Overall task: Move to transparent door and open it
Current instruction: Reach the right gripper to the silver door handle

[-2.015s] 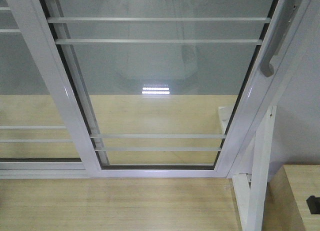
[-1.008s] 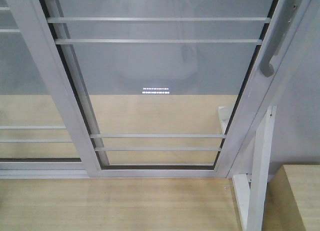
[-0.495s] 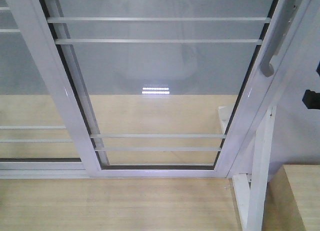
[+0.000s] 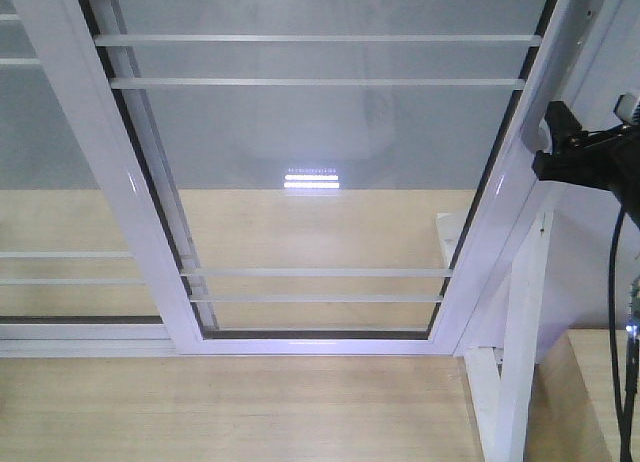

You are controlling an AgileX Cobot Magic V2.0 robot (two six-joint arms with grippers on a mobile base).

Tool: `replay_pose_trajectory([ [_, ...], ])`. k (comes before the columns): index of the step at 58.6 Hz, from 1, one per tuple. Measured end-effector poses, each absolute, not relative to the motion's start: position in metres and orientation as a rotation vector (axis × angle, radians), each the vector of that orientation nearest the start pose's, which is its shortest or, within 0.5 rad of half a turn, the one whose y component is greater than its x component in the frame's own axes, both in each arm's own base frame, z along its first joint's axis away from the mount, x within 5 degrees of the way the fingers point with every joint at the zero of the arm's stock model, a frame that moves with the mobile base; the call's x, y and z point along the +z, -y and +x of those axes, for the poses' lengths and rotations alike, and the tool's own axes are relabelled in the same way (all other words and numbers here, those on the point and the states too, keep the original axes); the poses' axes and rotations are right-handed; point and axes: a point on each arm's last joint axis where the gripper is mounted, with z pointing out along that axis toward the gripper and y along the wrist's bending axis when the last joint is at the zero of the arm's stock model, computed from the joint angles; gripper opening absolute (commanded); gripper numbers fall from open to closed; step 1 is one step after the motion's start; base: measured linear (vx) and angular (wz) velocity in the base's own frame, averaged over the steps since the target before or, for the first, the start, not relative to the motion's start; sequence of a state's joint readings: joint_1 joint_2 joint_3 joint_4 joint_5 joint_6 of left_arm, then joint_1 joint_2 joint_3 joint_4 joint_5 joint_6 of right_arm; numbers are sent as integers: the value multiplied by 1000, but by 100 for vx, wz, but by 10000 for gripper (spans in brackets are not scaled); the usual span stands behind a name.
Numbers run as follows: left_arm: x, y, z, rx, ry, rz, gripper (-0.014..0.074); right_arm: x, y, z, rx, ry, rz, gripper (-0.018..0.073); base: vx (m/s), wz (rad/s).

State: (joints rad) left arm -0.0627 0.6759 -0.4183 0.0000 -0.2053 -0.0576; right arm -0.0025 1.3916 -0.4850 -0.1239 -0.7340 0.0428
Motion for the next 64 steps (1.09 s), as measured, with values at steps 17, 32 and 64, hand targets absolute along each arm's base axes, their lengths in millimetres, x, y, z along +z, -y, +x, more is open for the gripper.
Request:
replay_pose_trajectory([
  [17,312,9,145,-96,-1537,4,449,204,-1,329,-23,-1686,-56,526,0,0],
  [32,312,9,145,-96,-1537,4,449,212,6,367,-65,-1626,34,526,0,0],
  [64,312,9,145,-96,-1537,4,449,228,-2,421,-64,-1578,-110,485,0,0],
])
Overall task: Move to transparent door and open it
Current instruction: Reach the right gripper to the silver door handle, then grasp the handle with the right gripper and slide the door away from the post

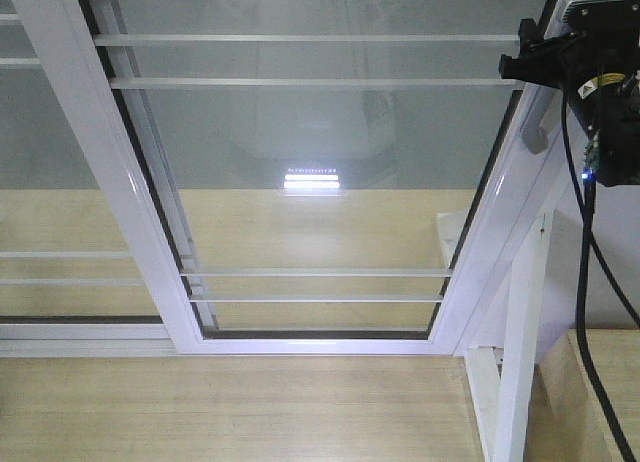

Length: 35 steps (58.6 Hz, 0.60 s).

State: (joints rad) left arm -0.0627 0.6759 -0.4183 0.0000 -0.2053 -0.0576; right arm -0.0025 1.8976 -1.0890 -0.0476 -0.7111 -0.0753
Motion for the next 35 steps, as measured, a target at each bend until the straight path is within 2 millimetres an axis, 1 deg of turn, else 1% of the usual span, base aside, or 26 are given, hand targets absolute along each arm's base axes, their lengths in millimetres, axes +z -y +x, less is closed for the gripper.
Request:
replay_pose_trajectory([
  [5,312,9,145,-96,-1537,4,449,229,-2,423,-59,-1588,-134,454,0,0],
  [16,312,9,145,-96,-1537,4,449,231,-1,424,-15,-1588,-117,382,0,0],
  [25,312,9,145,-96,-1537,4,449,231,-3,424,-6,-1588,-150,375,0,0],
  [35,312,9,145,-96,-1537,4,449,231,-8,423,47,-1590,-180,375,0,0],
])
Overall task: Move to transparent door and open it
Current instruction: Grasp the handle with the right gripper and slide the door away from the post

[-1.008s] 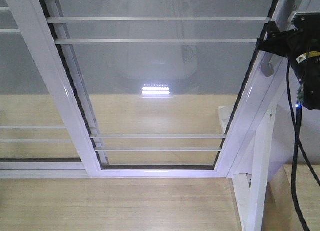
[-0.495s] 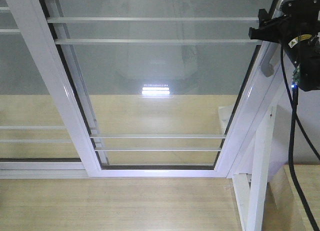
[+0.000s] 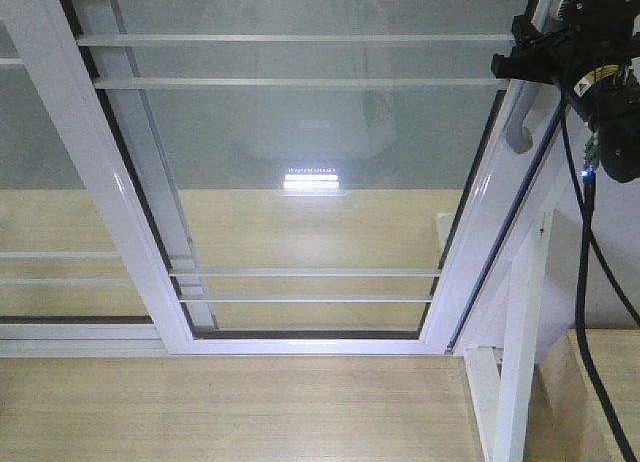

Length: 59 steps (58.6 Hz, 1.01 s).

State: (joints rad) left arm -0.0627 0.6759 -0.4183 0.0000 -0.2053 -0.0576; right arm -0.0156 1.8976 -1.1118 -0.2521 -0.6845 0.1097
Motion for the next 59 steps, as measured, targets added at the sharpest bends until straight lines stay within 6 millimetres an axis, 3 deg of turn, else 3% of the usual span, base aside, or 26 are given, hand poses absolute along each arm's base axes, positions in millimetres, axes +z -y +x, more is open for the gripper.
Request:
replay_pose_trajectory([
  [25,312,9,145,-96,-1537,4,449,230,-25,421,174,-1571,-273,376,0,0],
  [59,312,9,145,-97,-1537,3,449,232,-83,417,286,-1564,-295,376,0,0],
])
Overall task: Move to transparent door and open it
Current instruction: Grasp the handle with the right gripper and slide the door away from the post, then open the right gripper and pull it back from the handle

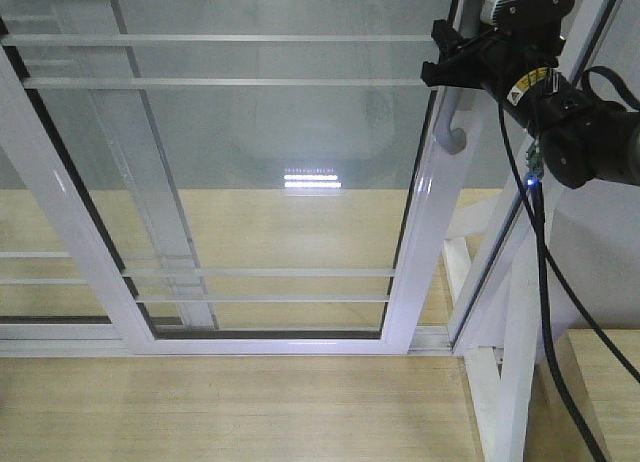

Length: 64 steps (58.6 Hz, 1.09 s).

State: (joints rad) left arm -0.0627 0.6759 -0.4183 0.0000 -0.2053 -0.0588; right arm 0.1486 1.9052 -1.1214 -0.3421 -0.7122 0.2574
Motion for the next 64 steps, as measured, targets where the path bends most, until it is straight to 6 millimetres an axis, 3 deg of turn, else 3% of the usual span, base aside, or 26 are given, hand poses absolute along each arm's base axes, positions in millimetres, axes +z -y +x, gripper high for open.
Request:
replay_pose_trajectory([
  [35,312,9,145,-99,-1537,1,449,232,-150,398,375,-1535,-425,376,0,0],
  [54,312,9,145,-99,-1537,1,449,235,-198,378,459,-1491,-543,376,0,0],
  [64,312,10,145,-77,-1536,33,449,235,-200,367,473,-1499,-559,374,0,0],
])
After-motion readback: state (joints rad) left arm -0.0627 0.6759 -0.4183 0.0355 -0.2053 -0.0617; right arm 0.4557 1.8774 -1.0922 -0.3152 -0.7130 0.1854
